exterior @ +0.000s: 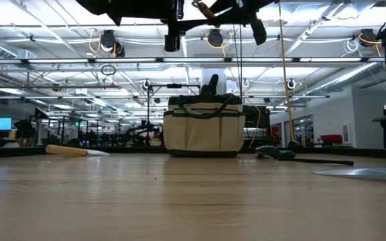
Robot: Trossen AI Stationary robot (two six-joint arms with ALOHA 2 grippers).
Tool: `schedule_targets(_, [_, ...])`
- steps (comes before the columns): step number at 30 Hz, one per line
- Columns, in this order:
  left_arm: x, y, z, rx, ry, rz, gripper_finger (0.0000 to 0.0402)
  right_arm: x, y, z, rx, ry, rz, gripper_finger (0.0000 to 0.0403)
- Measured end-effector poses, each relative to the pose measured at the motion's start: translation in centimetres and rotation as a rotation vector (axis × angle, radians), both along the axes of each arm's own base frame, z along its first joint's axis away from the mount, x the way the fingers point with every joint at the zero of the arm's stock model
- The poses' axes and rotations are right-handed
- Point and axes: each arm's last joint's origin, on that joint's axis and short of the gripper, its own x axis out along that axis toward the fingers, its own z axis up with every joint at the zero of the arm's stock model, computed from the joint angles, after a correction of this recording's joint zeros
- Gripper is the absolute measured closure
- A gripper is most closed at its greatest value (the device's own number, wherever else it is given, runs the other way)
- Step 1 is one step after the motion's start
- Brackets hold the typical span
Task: Pick & Place Garden tools in Gardening bag
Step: Put the right brown hand rake into the green gardening bag
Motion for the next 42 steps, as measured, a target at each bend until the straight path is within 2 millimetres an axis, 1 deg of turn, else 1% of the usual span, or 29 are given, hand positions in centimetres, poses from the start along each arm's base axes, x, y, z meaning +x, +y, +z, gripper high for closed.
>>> schedule_targets(4, [0.0, 0.0, 0.0, -0.003, 0.001, -0.002, 0.0163, 0.0, 0.0, 0.0, 0.007, -0.005, -0.002, 0.0343])
schedule_targets(7, [0.0, 0.1, 0.0, -0.004, 0.001, 0.001, 0.0184, 0.0, 0.0, 0.0, 0.009, -0.004, 0.006, 0.0343])
schedule_targets(10, [0.0, 0.1, 0.0, -0.004, 0.002, 0.003, 0.0225, 0.0, 0.1, 0.0, 0.014, -0.004, 0.025, 0.0342])
schedule_targets(16, [-0.1, 0.6, -0.2, -0.021, 0.018, 0.000, 0.0323, 0.0, 0.1, 0.1, -0.009, 0.001, 0.029, 0.0342])
schedule_targets(17, [-0.2, 0.7, -0.2, -0.025, 0.022, -0.003, 0.0331, 0.0, 0.1, 0.1, -0.017, 0.006, 0.029, 0.0341])
schedule_targets(27, [-0.3, 0.9, -0.5, 0.028, 0.038, -0.011, 0.0332, 0.0, 0.1, 0.1, -0.002, -0.003, 0.014, 0.0318])
schedule_targets(33, [-0.3, 1.0, -0.5, 0.043, 0.042, 0.000, 0.0332, -0.1, -0.1, 0.1, -0.025, -0.002, -0.086, 0.0314])
schedule_targets(36, [-0.3, 1.0, -0.6, 0.041, 0.049, 0.000, 0.0332, -0.1, -0.2, 0.1, -0.030, 0.000, -0.104, 0.0313])
schedule_targets(39, [-0.4, 0.9, -0.8, 0.033, 0.081, -0.005, 0.0332, -0.1, -0.3, 0.0, -0.035, 0.008, -0.119, 0.0313])
schedule_targets(42, [-0.4, 0.7, -1.2, 0.022, 0.118, -0.014, 0.0332, -0.3, -0.5, -0.2, -0.054, 0.029, -0.186, 0.0313])
